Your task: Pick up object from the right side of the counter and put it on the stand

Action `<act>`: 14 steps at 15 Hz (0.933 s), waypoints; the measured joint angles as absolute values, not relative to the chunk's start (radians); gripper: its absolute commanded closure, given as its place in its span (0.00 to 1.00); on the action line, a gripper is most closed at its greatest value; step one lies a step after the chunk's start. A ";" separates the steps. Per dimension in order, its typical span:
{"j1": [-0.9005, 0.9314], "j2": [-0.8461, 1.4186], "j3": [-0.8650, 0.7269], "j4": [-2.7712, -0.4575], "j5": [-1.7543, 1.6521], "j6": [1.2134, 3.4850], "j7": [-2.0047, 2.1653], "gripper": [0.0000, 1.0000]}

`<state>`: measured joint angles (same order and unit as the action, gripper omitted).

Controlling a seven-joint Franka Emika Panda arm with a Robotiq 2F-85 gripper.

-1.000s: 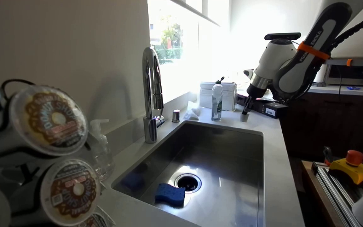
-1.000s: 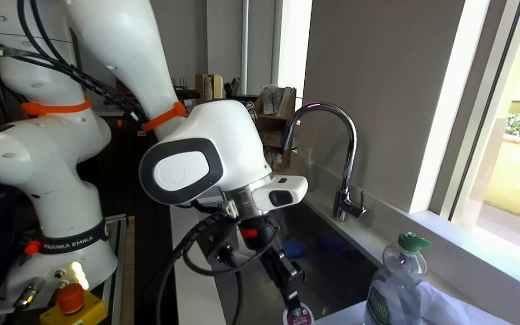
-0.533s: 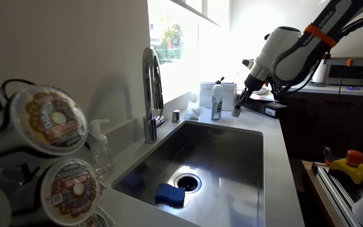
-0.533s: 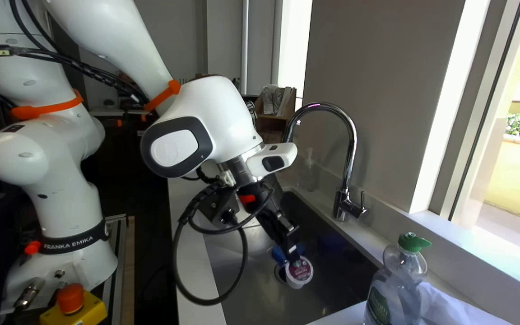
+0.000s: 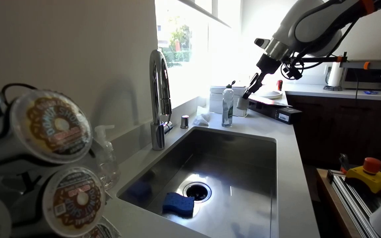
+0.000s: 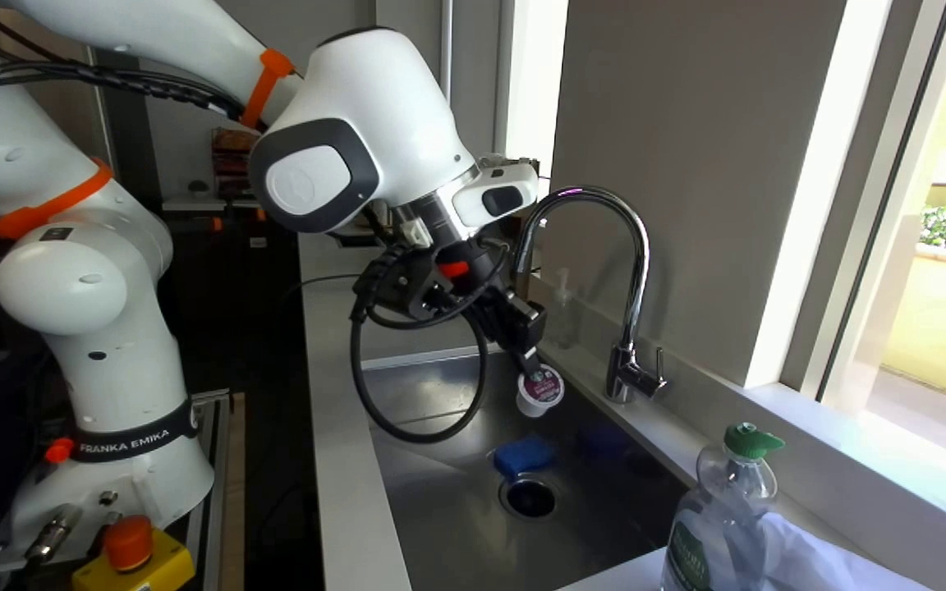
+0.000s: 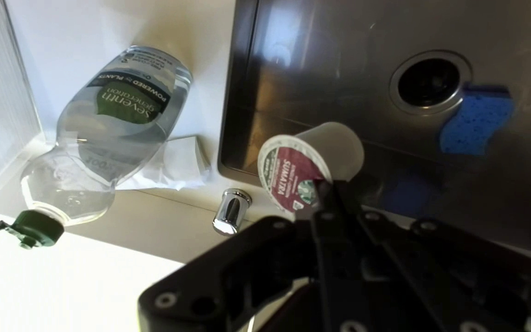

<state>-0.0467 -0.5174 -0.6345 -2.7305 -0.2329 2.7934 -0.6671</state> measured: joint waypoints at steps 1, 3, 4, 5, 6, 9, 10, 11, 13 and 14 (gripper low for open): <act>-0.046 -0.548 -0.631 -2.730 -0.214 2.757 -0.686 0.99; -0.044 -0.600 -0.621 -2.730 -0.172 2.695 -0.712 0.99; -0.040 -0.623 -0.615 -2.730 -0.151 2.670 -0.720 0.99; -0.034 -0.643 -0.608 -2.730 -0.127 2.649 -0.727 0.99; -0.024 -0.660 -0.602 -2.730 -0.105 2.632 -0.734 0.99; 0.016 -0.697 -0.583 -2.731 -0.043 2.609 -0.742 0.99; 0.030 -0.705 -0.576 -2.732 -0.028 2.607 -0.746 0.99; 0.044 -0.710 -0.569 -2.734 -0.014 2.605 -0.748 0.99; 0.075 -0.717 -0.556 -2.738 0.011 2.592 -0.753 0.99; 0.093 -0.719 -0.550 -2.740 0.026 2.584 -0.755 0.99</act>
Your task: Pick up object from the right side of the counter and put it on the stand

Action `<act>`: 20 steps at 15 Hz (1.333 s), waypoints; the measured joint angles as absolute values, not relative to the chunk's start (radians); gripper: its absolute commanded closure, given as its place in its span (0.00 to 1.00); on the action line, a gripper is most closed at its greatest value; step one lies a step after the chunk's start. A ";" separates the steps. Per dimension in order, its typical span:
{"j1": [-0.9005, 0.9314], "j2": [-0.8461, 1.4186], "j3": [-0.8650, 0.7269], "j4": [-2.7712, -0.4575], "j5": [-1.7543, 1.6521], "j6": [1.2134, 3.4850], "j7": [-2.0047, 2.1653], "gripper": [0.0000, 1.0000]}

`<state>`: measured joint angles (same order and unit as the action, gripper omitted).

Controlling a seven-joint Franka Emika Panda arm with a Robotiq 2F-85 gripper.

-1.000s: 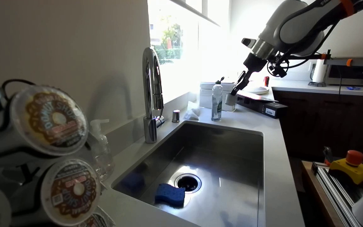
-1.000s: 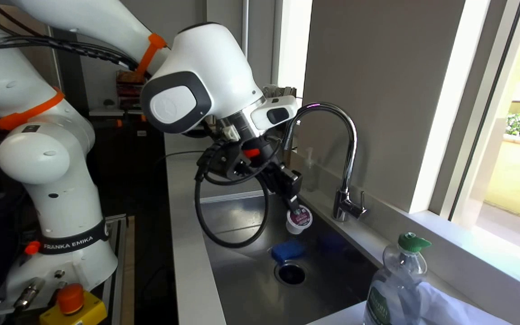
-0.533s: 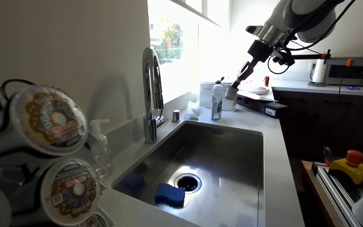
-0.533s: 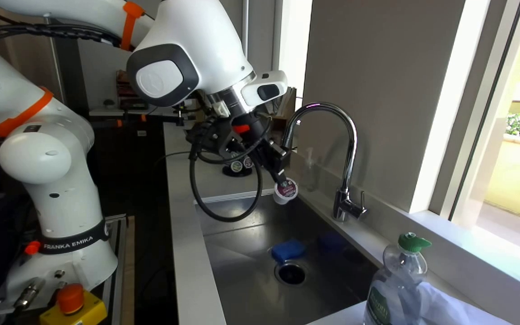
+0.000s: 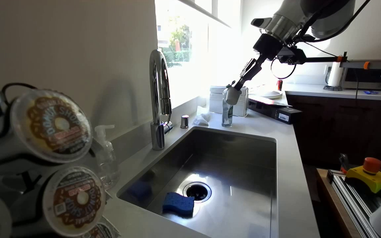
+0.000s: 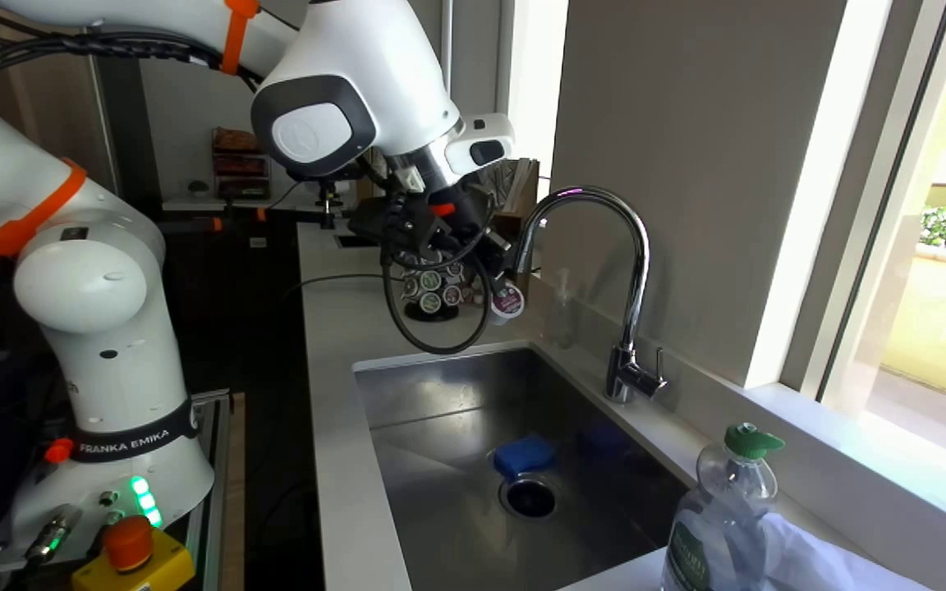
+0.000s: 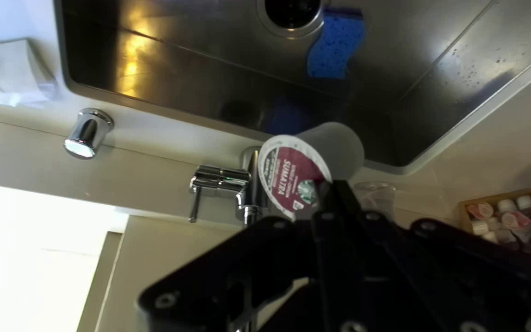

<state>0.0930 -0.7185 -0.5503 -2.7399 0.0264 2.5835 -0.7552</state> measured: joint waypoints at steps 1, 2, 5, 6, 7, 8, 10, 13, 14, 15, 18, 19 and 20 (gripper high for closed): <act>0.112 -0.719 -0.544 -2.744 0.043 2.581 -0.757 0.99; 0.134 -0.718 -0.539 -2.747 0.062 2.580 -0.761 0.99; 0.200 -0.717 -0.519 -2.749 0.113 2.561 -0.767 0.99; 0.221 -0.717 -0.511 -2.749 0.130 2.553 -0.768 0.99; 0.241 -0.717 -0.501 -2.749 0.147 2.545 -0.770 0.99; 0.262 -0.716 -0.490 -2.750 0.163 2.540 -0.771 0.99; 0.305 -0.714 -0.466 -2.750 0.195 2.526 -0.772 0.99; 0.374 -0.705 -0.423 -2.752 0.251 2.503 -0.772 0.99; 0.396 -0.699 -0.407 -2.753 0.271 2.503 -0.772 0.99; 0.418 -0.692 -0.389 -2.753 0.291 2.503 -0.772 0.96; 0.457 -0.667 -0.347 -2.753 0.325 2.503 -0.769 0.96; 0.458 -0.663 -0.344 -2.753 0.327 2.503 -0.769 0.96; 0.458 -0.661 -0.344 -2.753 0.327 2.503 -0.769 0.96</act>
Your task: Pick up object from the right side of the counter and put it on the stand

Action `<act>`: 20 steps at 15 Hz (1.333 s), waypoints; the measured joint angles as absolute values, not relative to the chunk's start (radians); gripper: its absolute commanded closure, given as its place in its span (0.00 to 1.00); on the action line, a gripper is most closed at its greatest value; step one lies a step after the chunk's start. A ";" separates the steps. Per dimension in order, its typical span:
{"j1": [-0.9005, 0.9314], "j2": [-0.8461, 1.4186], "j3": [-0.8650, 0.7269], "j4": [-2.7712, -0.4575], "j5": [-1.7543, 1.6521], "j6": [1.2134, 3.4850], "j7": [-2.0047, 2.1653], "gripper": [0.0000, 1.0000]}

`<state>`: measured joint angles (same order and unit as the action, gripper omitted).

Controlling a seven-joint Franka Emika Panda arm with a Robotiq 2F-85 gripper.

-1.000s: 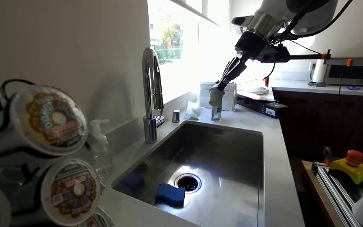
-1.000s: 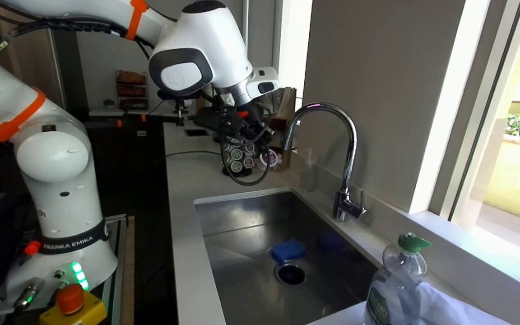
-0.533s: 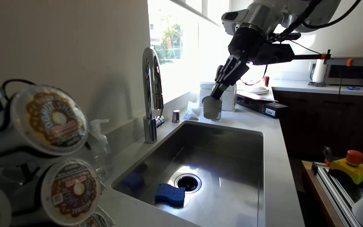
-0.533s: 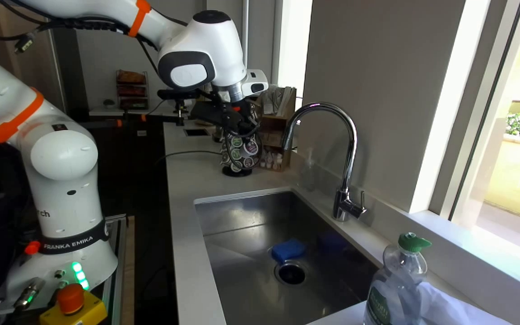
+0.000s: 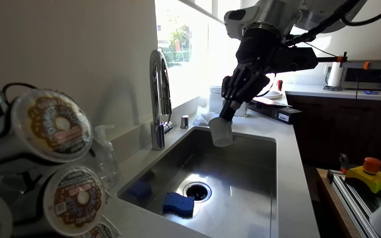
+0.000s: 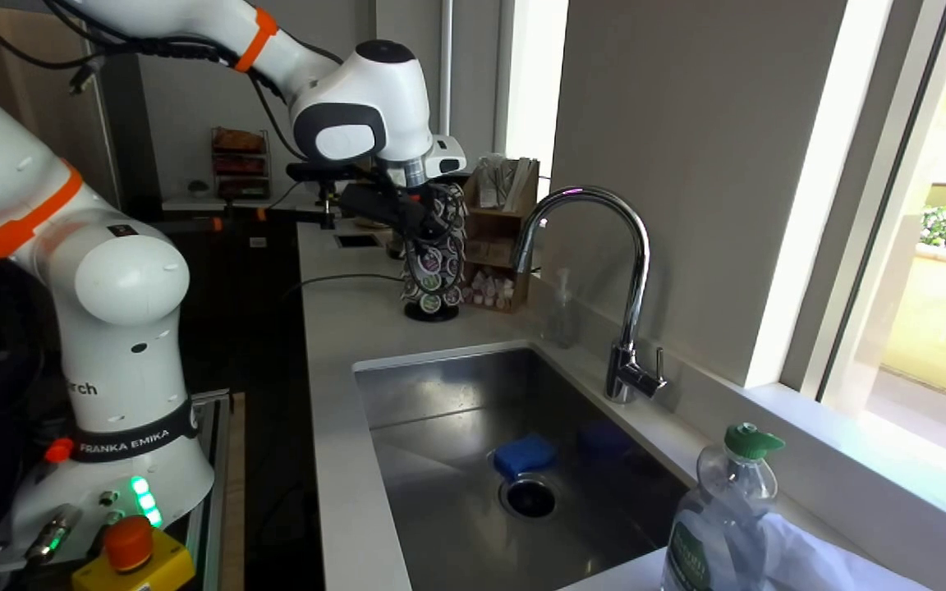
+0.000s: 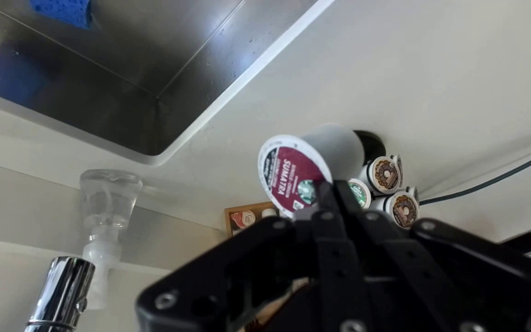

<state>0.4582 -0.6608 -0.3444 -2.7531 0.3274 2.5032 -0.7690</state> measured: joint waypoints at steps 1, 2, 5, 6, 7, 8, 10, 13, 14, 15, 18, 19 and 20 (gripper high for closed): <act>0.458 -0.661 -0.346 -2.753 0.328 2.503 -0.769 0.96; 0.458 -0.661 -0.346 -2.753 0.328 2.503 -0.769 0.96; 0.458 -0.661 -0.346 -2.752 0.328 2.503 -0.769 0.99; 0.455 -0.661 -0.343 -2.752 0.328 2.503 -0.769 0.99; 0.450 -0.661 -0.338 -2.751 0.328 2.503 -0.770 0.99; 0.450 -0.659 -0.333 -2.748 0.332 2.505 -0.771 0.99; 0.458 -0.647 -0.320 -2.735 0.345 2.514 -0.773 0.99; 0.500 -0.601 -0.307 -2.695 0.395 2.556 -0.791 0.99; 0.518 -0.579 -0.306 -2.678 0.415 2.574 -0.802 0.99; 0.536 -0.555 -0.306 -2.660 0.436 2.589 -0.816 0.99; 0.582 -0.484 -0.305 -2.598 0.501 2.628 -0.878 0.99; 0.595 -0.462 -0.305 -2.577 0.524 2.635 -0.901 0.99; 0.606 -0.443 -0.304 -2.556 0.550 2.643 -0.926 0.99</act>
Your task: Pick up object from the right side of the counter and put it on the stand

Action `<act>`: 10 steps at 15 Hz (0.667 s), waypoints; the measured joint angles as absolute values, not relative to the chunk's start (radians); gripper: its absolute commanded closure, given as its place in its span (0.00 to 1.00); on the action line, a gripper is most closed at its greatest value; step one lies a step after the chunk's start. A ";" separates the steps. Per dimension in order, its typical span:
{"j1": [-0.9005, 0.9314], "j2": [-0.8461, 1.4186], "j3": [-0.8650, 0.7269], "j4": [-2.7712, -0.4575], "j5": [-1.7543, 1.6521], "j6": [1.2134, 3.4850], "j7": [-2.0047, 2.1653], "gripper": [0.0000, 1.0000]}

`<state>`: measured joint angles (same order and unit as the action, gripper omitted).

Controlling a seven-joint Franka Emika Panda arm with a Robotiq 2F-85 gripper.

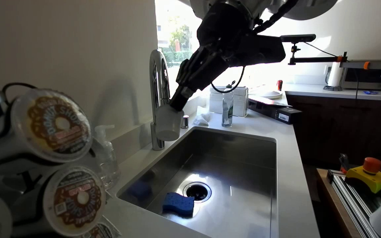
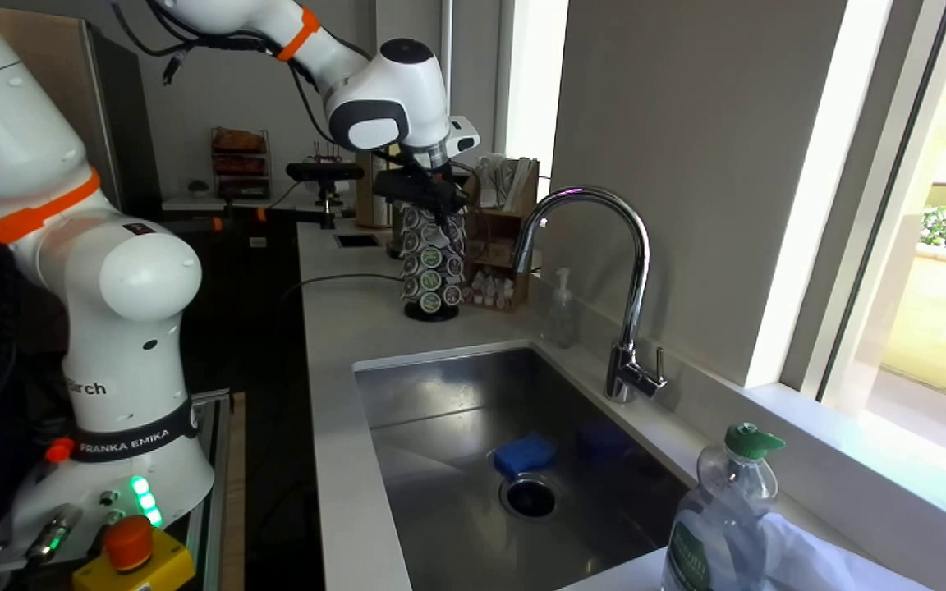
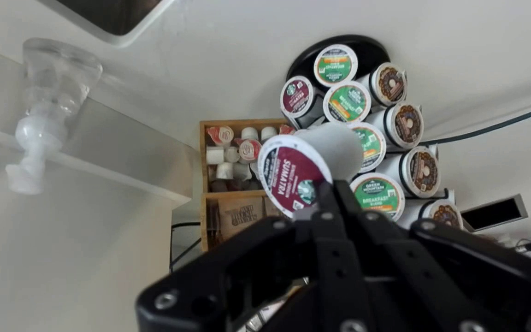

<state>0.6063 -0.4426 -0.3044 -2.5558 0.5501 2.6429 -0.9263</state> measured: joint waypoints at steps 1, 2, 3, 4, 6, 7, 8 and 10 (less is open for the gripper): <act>0.616 -0.424 -0.303 -2.535 0.579 2.647 -0.952 0.99; 0.623 -0.407 -0.299 -2.513 0.608 2.649 -0.980 0.99; 0.627 -0.392 -0.292 -2.494 0.639 2.649 -1.006 0.99; 0.628 -0.376 -0.283 -2.475 0.671 2.649 -1.033 0.99; 0.626 -0.349 -0.258 -2.438 0.732 2.649 -1.082 0.99; 0.622 -0.336 -0.242 -2.421 0.759 2.649 -1.103 0.99; 0.614 -0.323 -0.223 -2.405 0.783 2.649 -1.122 0.96; 0.593 -0.300 -0.188 -2.379 0.819 2.649 -1.151 0.96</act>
